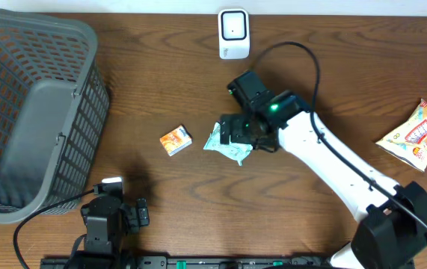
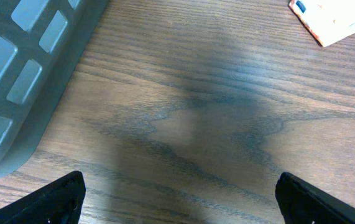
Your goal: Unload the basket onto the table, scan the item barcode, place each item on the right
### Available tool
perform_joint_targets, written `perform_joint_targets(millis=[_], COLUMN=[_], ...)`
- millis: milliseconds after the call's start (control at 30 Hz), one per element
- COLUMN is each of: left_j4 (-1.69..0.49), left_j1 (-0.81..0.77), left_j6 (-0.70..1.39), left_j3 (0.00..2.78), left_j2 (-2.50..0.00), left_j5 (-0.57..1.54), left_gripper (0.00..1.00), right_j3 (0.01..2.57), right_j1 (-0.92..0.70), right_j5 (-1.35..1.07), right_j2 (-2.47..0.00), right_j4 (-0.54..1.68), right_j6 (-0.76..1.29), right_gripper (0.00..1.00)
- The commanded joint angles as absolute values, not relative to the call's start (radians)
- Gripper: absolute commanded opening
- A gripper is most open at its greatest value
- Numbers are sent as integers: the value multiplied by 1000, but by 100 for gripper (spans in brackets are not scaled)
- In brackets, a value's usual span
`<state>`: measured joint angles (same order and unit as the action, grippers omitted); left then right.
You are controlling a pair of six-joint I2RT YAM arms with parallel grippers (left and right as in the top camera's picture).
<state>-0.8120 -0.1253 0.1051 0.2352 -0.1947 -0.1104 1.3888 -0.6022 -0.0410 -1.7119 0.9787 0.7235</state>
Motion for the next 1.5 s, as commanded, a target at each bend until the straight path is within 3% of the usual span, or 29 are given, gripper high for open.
perform_joint_targets(millis=[0,333,433,500,567,900,1000,1100,1200,1267,1467], left_j4=[-830,-830,-830,-830,-830,-830,-830,-830,-830,-830,-830], left_j1=[-124,-124,-124,-124,-124,-124,-124,-124,-124,-124,-124], left_j6=[110,110,110,110,110,110,110,110,110,110,110], left_j3=[230,230,230,230,230,230,230,230,230,230,230], left_j2=[-194,-194,-194,-194,-194,-194,-194,-194,-194,-194,-194], left_j5=[-116,-116,-116,-116,-116,-116,-116,-116,-116,-116,-116], left_gripper=[98,98,98,98,98,98,98,98,98,98,98], right_j3=[1336,1076,1011,982,958,874,874,874,874,874,877], right_j1=[-592,-596,-588,-582,-581,-582,-582,-583,-583,-582,-575], right_j5=[-112,-70,-24,-27,-20,16,13,13,1,-19,-57], right_j2=[-1726,-1726,-1726,-1726,-1726,-1763,-1764,-1770,-1798,-1826,-1816], right_j4=[945,641,535,469,433,248,220,226,233,232,192], right_j6=[1035,1226,1226,1217,1214,1210,1172,1154,1150,1147,995], right_gripper=[99,81,63,58,58,85,84,45,26,1,1])
